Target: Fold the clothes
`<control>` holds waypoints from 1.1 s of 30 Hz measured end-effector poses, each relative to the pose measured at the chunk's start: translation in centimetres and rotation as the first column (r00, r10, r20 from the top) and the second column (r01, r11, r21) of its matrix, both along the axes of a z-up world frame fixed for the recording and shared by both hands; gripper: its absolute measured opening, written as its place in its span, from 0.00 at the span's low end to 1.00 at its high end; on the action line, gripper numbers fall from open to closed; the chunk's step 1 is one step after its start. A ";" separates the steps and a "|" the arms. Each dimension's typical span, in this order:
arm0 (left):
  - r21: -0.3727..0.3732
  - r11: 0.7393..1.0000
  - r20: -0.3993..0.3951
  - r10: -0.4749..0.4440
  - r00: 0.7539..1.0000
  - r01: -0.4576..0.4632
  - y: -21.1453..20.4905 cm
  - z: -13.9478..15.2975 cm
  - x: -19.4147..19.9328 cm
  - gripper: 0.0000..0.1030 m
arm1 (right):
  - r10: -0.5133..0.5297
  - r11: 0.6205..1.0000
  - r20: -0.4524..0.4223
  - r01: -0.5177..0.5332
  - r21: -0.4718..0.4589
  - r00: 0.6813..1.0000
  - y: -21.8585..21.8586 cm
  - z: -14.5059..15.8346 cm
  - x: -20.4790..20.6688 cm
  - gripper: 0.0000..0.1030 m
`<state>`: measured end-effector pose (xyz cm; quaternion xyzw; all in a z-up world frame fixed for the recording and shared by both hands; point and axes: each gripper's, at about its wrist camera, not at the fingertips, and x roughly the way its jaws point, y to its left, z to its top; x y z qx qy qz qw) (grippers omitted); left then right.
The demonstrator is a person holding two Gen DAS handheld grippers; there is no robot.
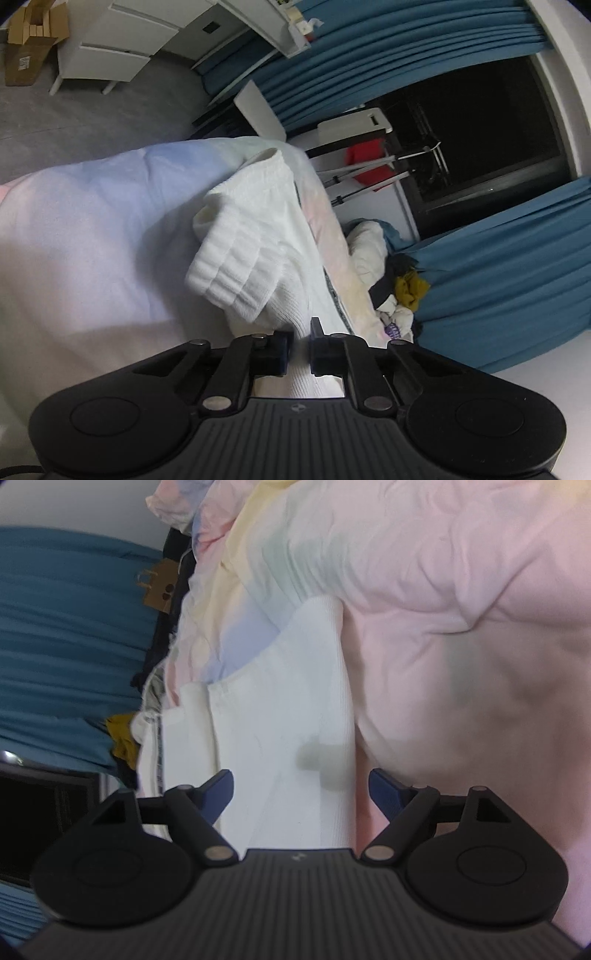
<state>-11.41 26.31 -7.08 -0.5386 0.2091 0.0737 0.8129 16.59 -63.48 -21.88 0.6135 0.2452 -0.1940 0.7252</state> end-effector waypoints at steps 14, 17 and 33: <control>0.003 0.999 -0.133 0.043 0.990 -0.043 0.7 1.0 0.7 0.09 | -0.063 0.949 -0.060 0.041 -0.312 0.996 2.7 1.6 3.6 0.06; 0.012 0.999 -0.150 0.049 0.987 -0.048 0.8 1.5 0.8 0.09 | -0.084 0.921 0.004 0.080 -0.381 0.996 2.9 3.6 2.8 0.06; 0.078 0.997 -0.136 0.014 0.991 -0.003 1.6 4.4 1.9 0.09 | -0.071 0.891 0.079 0.099 -0.442 0.994 3.8 5.8 2.2 0.05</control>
